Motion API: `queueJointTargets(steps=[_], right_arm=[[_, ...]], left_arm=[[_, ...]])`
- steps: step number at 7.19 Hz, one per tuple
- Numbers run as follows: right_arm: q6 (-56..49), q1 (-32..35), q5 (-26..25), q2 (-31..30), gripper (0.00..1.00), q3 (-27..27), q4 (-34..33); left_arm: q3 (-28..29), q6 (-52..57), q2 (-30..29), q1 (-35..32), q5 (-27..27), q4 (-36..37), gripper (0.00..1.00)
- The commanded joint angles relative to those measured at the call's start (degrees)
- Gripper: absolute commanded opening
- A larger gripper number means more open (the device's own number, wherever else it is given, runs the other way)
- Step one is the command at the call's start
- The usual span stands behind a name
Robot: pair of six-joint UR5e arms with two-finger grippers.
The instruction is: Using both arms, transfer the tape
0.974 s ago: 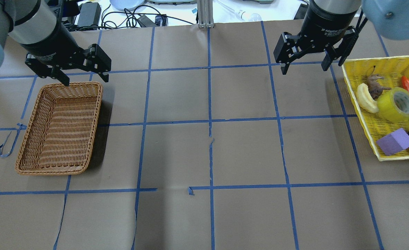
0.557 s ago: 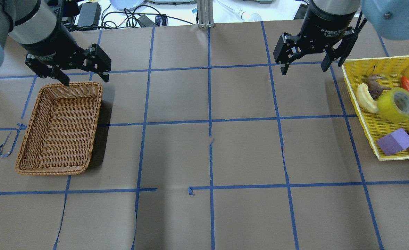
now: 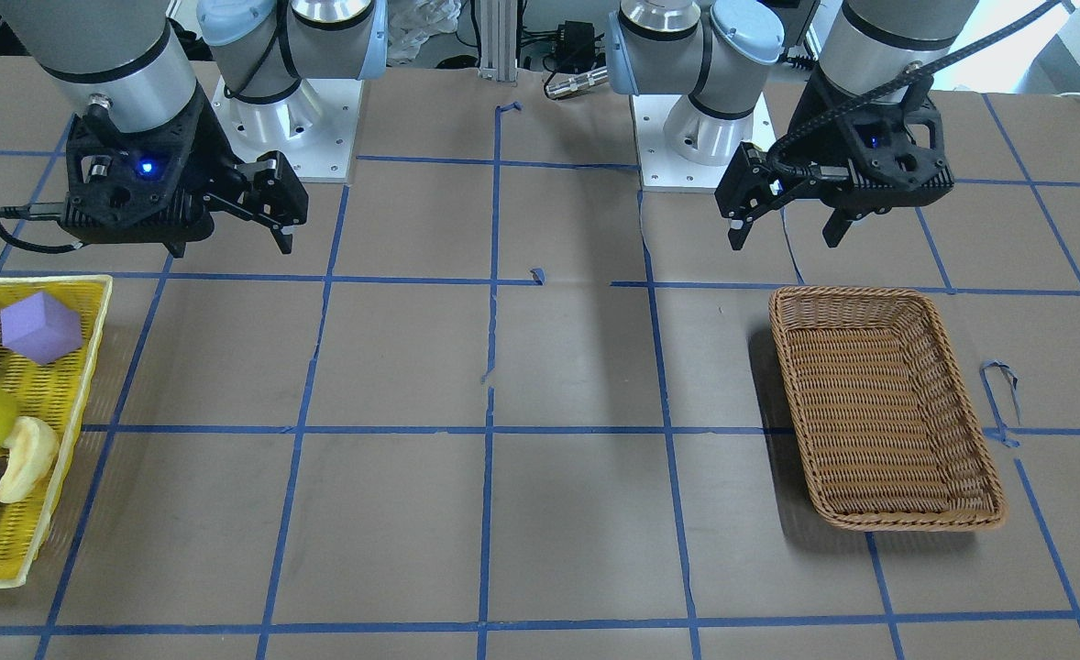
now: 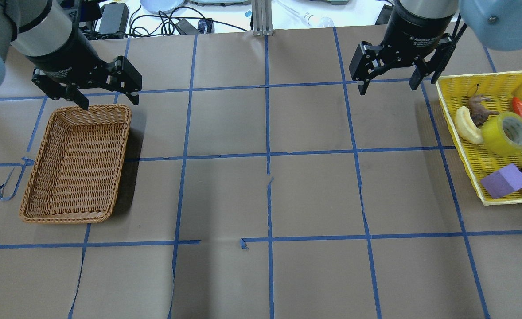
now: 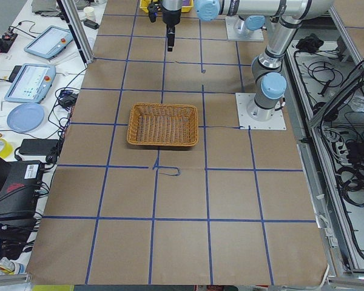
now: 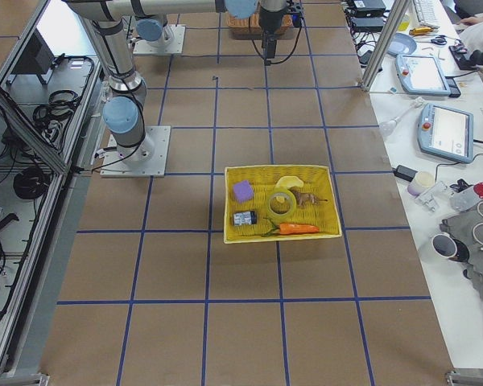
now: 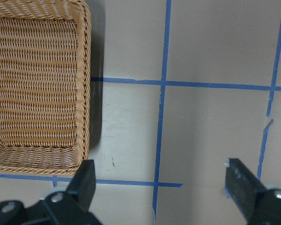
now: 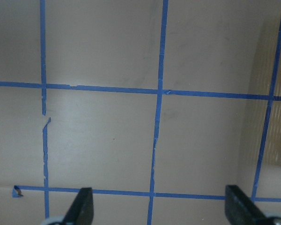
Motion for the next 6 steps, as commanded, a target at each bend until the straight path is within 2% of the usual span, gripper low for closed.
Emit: queueJointTargets(steps=[1,6], right_arm=[[0.48,-0.16,-0.17,-0.05,1.0,0.09,0.57],[0.65,-0.25,-0.08,-0.05,1.0,0.09,0.84]], left_arm=[[0.0,0.01,0.0,-0.04,0.0,-0.09,1.0],[-0.7,0.19,0.09,-0.04,0.0,0.09,1.0]])
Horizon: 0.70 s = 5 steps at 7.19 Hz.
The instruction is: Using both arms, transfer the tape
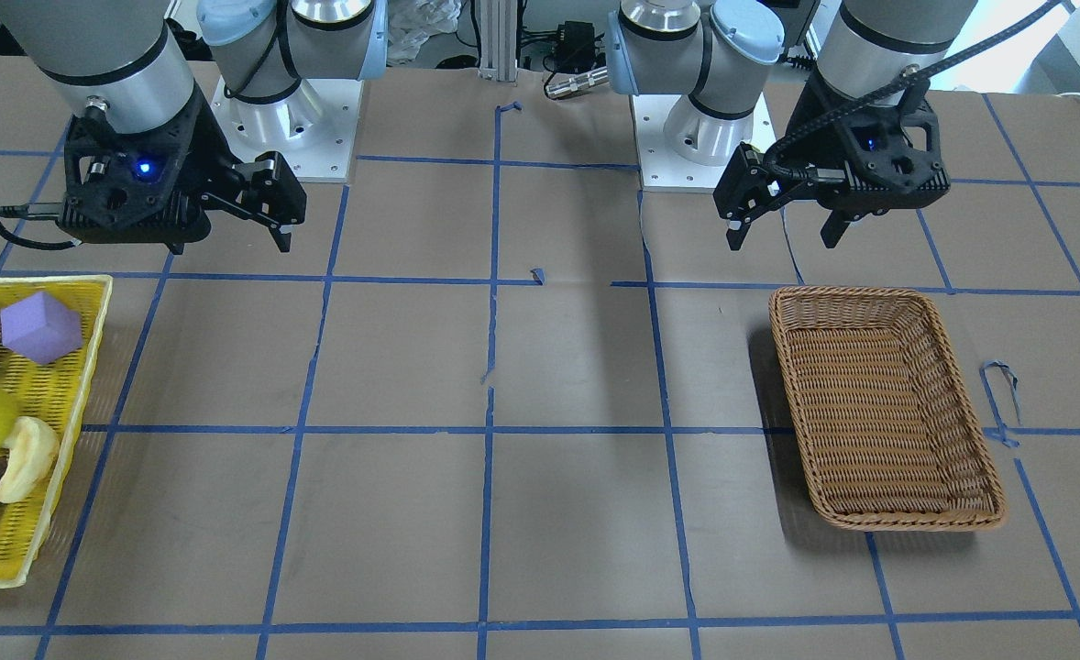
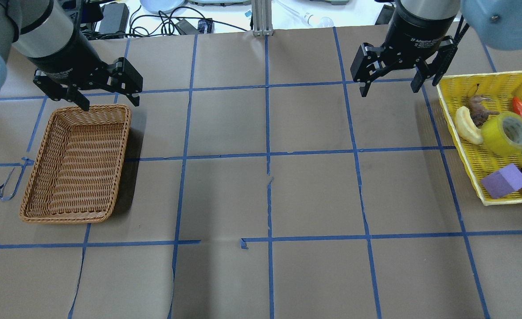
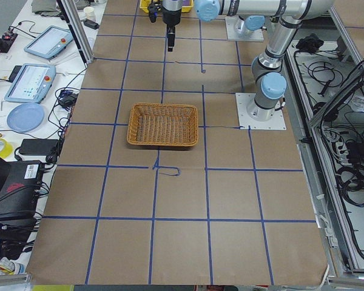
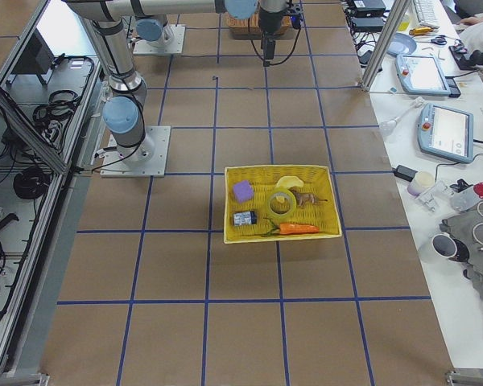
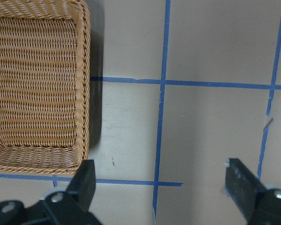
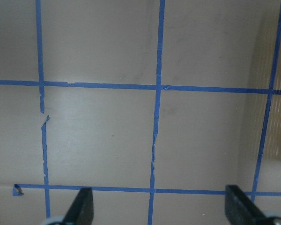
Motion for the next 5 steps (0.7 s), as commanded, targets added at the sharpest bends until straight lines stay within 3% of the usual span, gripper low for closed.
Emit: queueJointTargets(steps=[1,5], right_arm=[[-0.77,-0.61,-0.07,0.35,1.0,0.09,-0.41],[-3.73,-17.9,0.9,3.06,1.0,0.26,-1.38]], left_arm=[[-0.28,0.0,0.07,0.0,0.0,0.09,1.0],[-0.28,0.0,0.07,0.0,0.0,0.09,1.0]])
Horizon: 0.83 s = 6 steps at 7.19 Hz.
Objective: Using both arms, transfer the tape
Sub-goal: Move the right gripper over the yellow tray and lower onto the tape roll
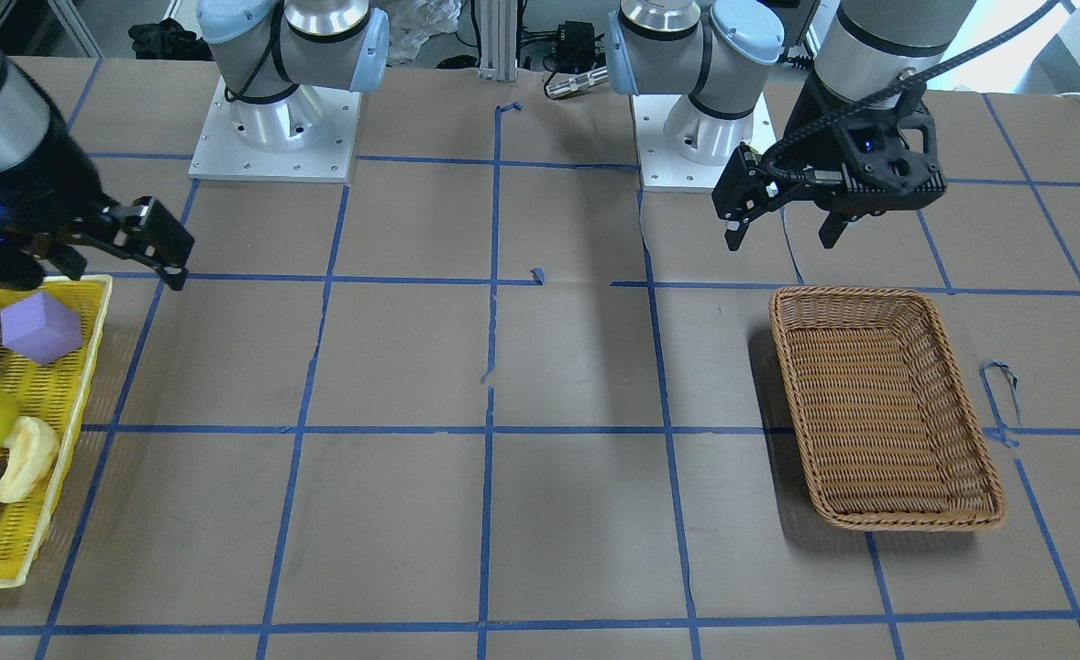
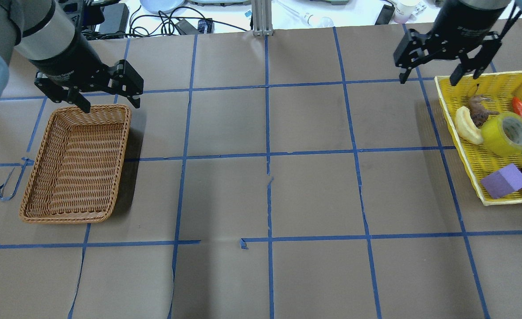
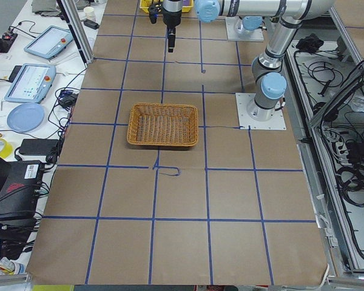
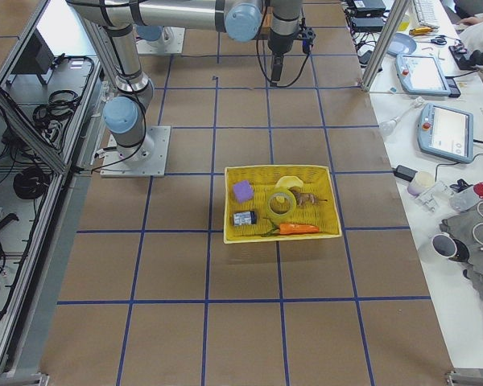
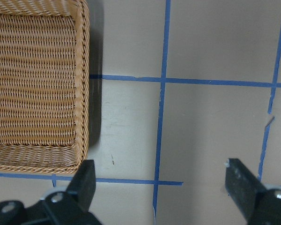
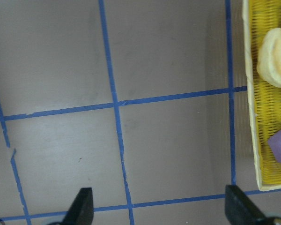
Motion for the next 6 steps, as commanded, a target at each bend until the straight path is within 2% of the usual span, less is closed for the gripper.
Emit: queueJointTargets(steps=[1,2,3,4,5,6], right_arm=[[-8.25,-8.07,0.03,2.68,1.0,1.46,-1.78],[-13.79,-11.23,0.29,4.7,1.0,2.95,-10.15],[-21.85,-14.4,0.21,5.94,1.0,5.05,-14.24],[-23.32,-17.47,0.29,7.26,1.0,7.77,-15.59],[-25.6,-20.2,0.12,8.92,1.0,10.32,-21.95],[-27.8,-23.1,0.29,11.11,1.0,11.91,-25.06]], left_arm=[[0.0,0.0,0.0,0.0,0.0,0.0,1.0],[0.0,0.0,0.0,0.0,0.0,0.0,1.0],[0.0,0.0,0.0,0.0,0.0,0.0,1.0],[0.0,0.0,0.0,0.0,0.0,0.0,1.0],[0.0,0.0,0.0,0.0,0.0,0.0,1.0],[0.0,0.0,0.0,0.0,0.0,0.0,1.0]])
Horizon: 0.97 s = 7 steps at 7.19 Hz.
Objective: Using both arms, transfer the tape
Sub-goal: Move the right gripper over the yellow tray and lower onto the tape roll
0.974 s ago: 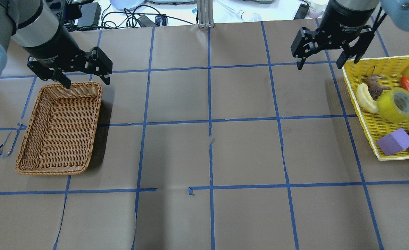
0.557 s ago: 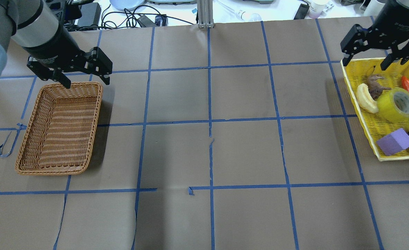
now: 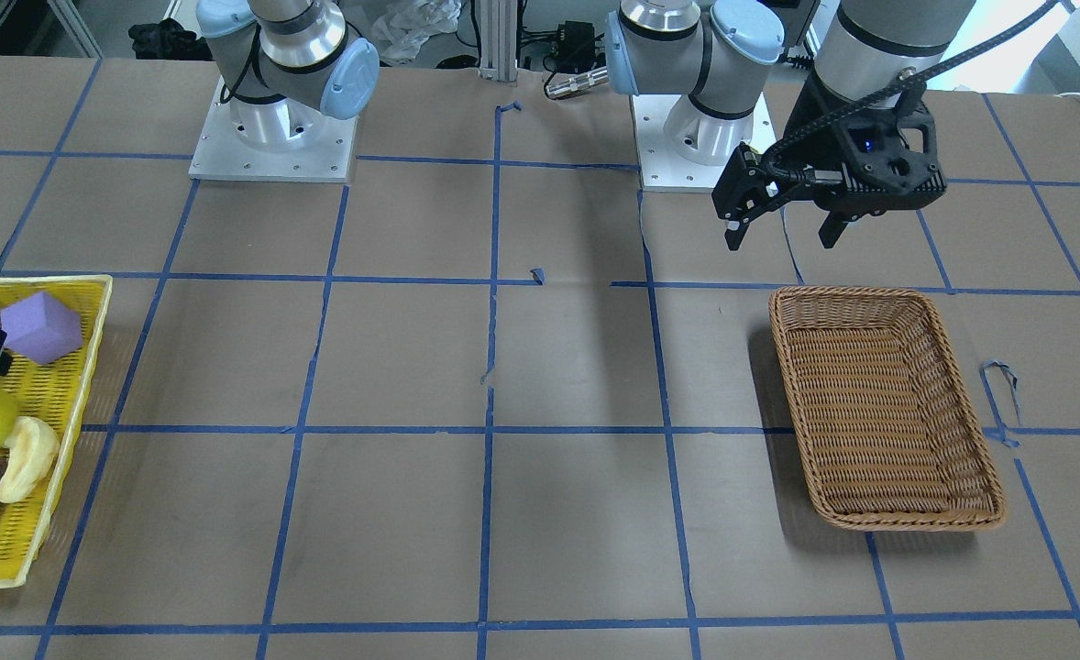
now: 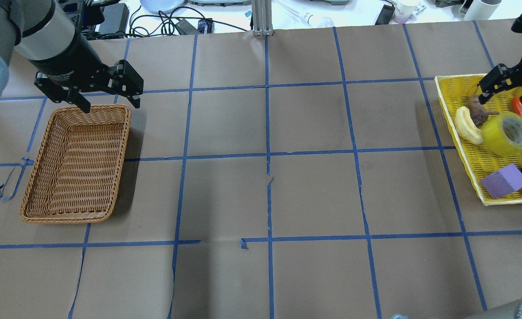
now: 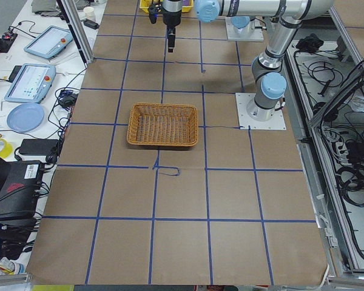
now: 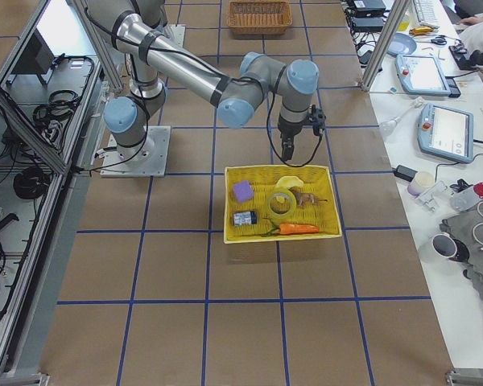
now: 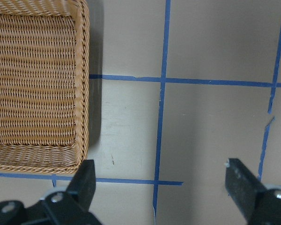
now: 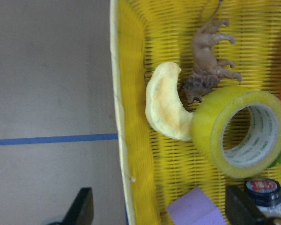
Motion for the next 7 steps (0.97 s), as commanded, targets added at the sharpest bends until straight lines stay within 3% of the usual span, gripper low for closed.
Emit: queueJointTargets(steps=[1,4,5,6,7], right_arm=[[-3.28,-4.95,0.18,4.6,1.0,2.5,-6.58],[-2.93,-7.08,1.49,10.41,1.0,2.41,-9.23],[-2.41,-7.08,5.06,11.38,1.0,2.5,-9.23],[-2.23,-7.08,7.97,12.08,0.89,2.5,-9.23],[-2.31,-7.08,8.0,12.26,0.65,2.5,-9.14]], left_arm=[[0.0,0.0,0.0,0.0,0.0,0.0,1.0],[0.0,0.0,0.0,0.0,0.0,0.0,1.0],[0.0,0.0,0.0,0.0,0.0,0.0,1.0],[0.0,0.0,0.0,0.0,0.0,0.0,1.0],[0.0,0.0,0.0,-0.09,0.0,0.0,1.0]])
